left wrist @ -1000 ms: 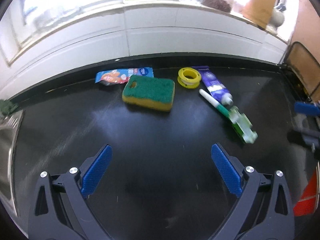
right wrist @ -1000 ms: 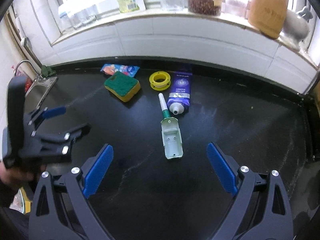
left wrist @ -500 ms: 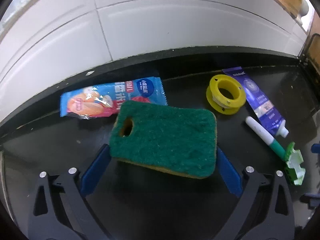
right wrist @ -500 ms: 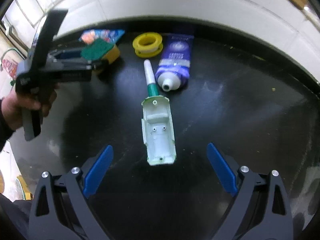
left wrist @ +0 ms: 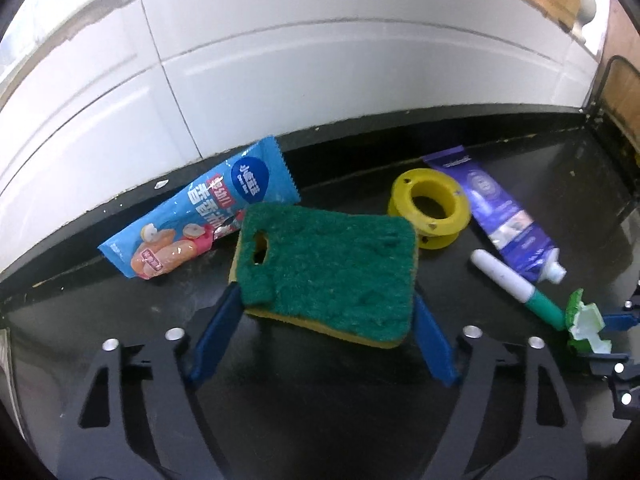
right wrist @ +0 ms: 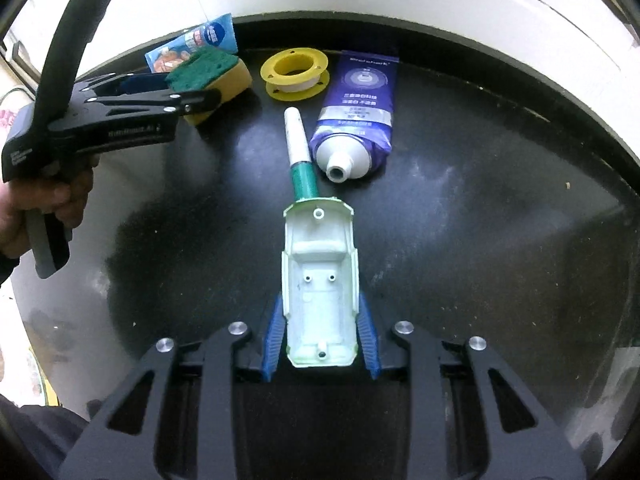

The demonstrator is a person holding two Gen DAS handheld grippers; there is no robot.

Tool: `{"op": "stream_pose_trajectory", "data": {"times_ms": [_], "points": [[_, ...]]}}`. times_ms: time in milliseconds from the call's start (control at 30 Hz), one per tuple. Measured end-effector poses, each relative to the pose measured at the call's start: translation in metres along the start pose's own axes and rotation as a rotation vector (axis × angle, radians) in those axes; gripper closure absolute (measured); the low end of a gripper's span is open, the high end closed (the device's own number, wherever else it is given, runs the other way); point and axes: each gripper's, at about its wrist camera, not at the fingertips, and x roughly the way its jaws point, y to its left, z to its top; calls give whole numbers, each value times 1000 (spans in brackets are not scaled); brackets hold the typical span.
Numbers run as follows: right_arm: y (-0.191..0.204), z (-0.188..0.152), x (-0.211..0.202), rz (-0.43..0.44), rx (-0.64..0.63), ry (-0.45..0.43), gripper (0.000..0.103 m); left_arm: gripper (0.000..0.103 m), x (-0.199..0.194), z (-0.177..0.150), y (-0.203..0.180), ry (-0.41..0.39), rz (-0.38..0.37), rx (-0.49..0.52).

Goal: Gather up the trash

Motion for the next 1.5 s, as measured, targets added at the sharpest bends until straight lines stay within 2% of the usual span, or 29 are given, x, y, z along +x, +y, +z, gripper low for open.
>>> {"op": "stream_pose_trajectory", "data": {"times_ms": [67, 233, 300, 333, 433, 500, 533, 567, 600, 633, 767, 867, 1000, 1067, 1133, 1267, 1400, 1433, 1467, 1500], "points": [[0, -3, -8, 0, -1, -15, 70, 33, -8, -4, -4, -3, -9, -4], [7, -9, -29, -6, -15, -57, 70, 37, -37, -14, -16, -25, -4, -6], [9, -13, -38, -7, -18, -73, 70, 62, -51, -23, -23, -24, -4, -6], [10, -16, -43, -5, -19, -83, 70, 67, -58, -27, -26, -17, 2, -10], [17, -25, -51, -6, -33, -97, 70, 66, -71, -43, -32, -12, 5, -39], [18, -30, -55, -1, -33, -99, 70, 63, -71, -57, -35, 28, 0, -68], [19, -35, -59, -2, -32, -110, 70, 47, -69, -61, -38, 43, -10, -89], [18, -38, -62, -2, -28, -113, 70, 19, -71, -63, -39, 36, -8, -118], [18, -41, -65, -4, -25, -118, 70, 12, -73, -64, -39, 22, 0, -136], [18, -43, -67, -6, -23, -121, 70, 10, -77, -61, -36, 1, 7, -158], [12, -47, -70, -3, -14, -131, 70, 7, -68, -34, -29, 26, 40, -226], [5, -46, -72, -6, -7, -141, 70, 7, -56, -14, -21, 13, 75, -134], [-7, -42, -69, -2, 24, -140, 70, 7, -32, 6, -16, 55, 14, -72], [-12, -38, -66, -1, 36, -139, 70, 7, -20, 9, -23, 78, -14, -33], [-17, -33, -64, 2, 45, -139, 70, 7, -7, 10, -29, 117, -8, -10], [-25, -25, -54, 10, 56, -124, 70, 7, 25, 8, -29, 199, 72, -9], [-27, -21, -43, 26, 54, -97, 70, 7, 29, 6, -27, 157, 72, -37], [-27, -20, -41, 27, 52, -95, 70, 11, 28, 6, -27, 150, 73, -38], [-26, -19, -38, 31, 50, -91, 70, 25, 25, 7, -26, 127, 78, -35], [-26, -18, -36, 35, 48, -87, 70, 26, 23, 6, -25, 124, 75, -39]]}}
